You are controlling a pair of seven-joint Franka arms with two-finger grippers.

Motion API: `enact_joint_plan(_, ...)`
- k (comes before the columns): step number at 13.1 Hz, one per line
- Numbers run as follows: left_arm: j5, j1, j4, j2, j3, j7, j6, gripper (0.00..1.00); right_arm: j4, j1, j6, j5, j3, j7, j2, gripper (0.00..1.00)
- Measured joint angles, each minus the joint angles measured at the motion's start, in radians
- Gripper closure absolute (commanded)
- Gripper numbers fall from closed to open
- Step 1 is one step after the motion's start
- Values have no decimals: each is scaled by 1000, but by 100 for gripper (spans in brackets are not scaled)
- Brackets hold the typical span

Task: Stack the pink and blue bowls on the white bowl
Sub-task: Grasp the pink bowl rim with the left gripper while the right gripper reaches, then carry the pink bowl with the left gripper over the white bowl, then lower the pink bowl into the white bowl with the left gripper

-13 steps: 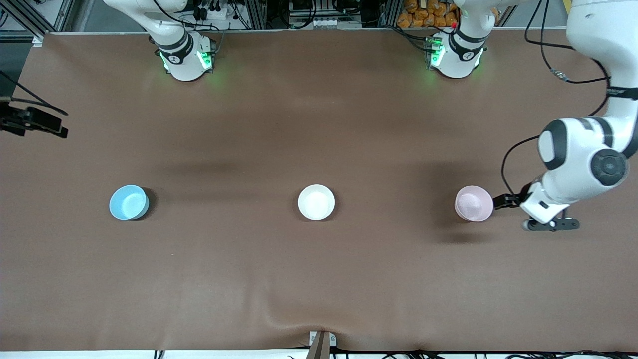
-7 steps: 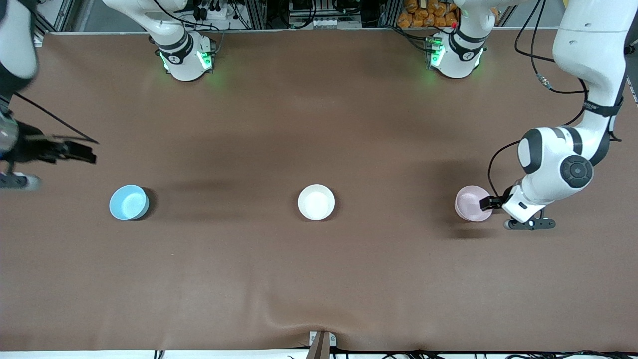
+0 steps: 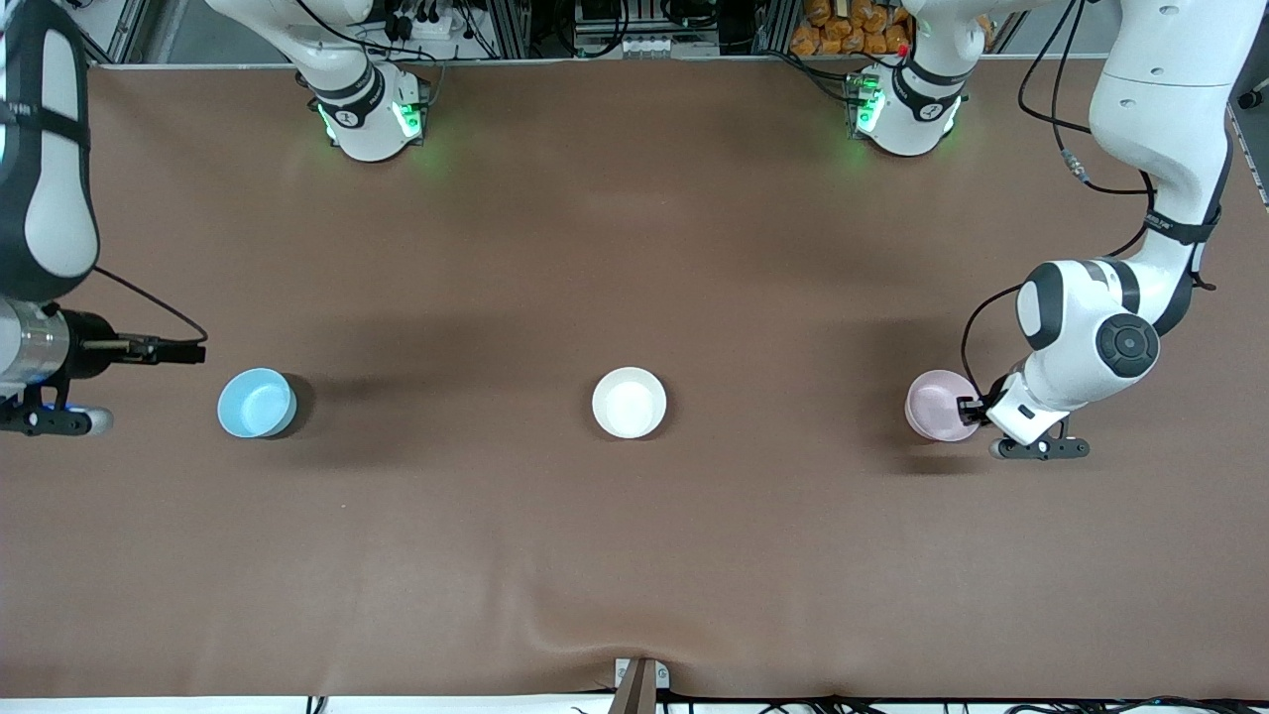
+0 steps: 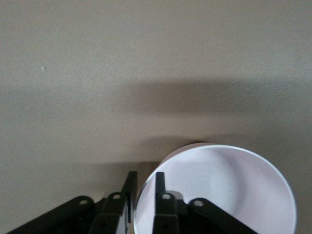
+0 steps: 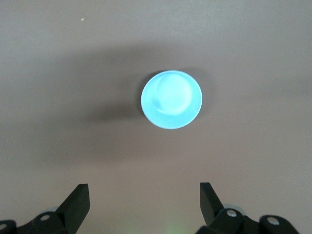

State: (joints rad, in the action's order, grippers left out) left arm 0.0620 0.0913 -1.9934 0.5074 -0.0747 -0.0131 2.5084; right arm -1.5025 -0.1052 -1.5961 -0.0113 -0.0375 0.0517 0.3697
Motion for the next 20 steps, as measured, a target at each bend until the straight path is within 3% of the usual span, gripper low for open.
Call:
enact_joint_plan(4, 0, -1, 23, -46, -52, -23, -32, 100, -35, -4, -127, 0, 1, 41, 63, 0)
enact_joint_plan(9, 0, -35, 181, -69, -211, -292, -255, 100, -168, -85, -423, 0, -4, 227, 107, 0)
enact_joint_plan(12, 0, -179, 275, -64, -231, -523, -342, 100, -170, -96, -516, 0, -5, 259, 183, 0)
enact_joint_plan(16, 0, -407, 371, 19, -231, -778, -347, 100, -171, -98, -536, 0, -5, 285, 239, 0)
enact_joint_plan(20, 0, -493, 481, 122, -225, -859, -347, 100, -178, -116, -541, 0, -6, 335, 263, 0)
